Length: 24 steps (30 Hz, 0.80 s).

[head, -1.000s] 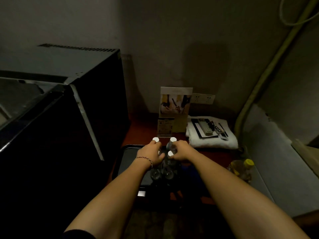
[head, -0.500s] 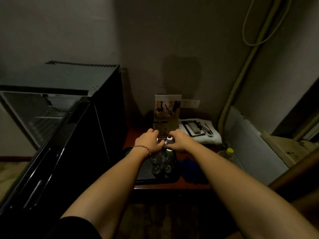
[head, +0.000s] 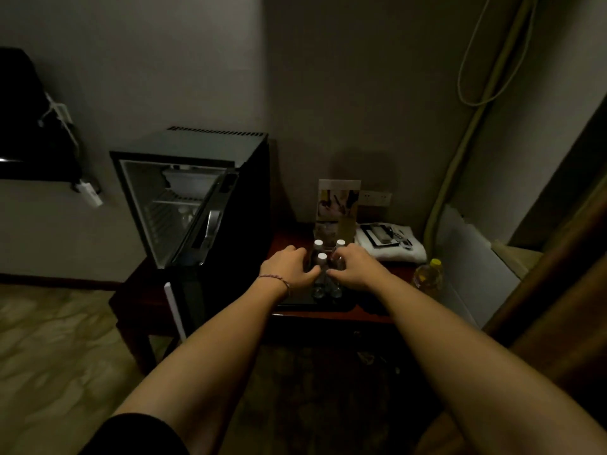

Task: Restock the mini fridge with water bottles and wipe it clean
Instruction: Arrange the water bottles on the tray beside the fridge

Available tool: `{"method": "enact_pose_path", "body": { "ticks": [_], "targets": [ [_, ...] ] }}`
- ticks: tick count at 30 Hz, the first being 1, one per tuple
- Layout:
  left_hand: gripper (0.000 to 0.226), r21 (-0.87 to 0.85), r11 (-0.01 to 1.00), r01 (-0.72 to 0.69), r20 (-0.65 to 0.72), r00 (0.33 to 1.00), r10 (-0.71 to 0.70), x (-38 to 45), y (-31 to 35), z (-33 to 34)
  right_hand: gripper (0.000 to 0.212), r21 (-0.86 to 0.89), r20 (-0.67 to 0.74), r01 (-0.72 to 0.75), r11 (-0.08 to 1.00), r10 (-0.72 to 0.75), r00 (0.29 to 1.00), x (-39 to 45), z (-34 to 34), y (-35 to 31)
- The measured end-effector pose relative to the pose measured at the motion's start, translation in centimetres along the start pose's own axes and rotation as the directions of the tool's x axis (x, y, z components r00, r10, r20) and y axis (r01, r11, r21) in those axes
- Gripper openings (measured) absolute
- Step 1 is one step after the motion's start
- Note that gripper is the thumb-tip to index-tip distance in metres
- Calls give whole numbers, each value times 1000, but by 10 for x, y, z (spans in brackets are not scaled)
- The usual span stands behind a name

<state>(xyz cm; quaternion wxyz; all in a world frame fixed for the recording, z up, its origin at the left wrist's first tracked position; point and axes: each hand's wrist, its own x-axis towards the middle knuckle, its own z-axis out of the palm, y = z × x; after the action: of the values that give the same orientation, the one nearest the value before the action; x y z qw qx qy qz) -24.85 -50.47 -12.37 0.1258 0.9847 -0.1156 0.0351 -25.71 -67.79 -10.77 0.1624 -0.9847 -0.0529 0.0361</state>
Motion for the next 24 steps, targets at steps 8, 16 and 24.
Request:
{"method": "enact_pose_path", "body": {
  "ticks": [8,16,24],
  "targets": [
    [47,-98,995,-37,37,998,40,-111,-39,-7,39,-22,11,24,999,-24,1000,-87,28,-63],
    [36,-177,977,-115,65,990,128,-155,-86,-18,47,-34,-26,25,999,-26,999,-119,34,-126],
    [40,-175,966,-190,140,966,216,-180,-169,-44,53,-39,-42,-87,995,85,995,-143,65,-198]
  ]
}}
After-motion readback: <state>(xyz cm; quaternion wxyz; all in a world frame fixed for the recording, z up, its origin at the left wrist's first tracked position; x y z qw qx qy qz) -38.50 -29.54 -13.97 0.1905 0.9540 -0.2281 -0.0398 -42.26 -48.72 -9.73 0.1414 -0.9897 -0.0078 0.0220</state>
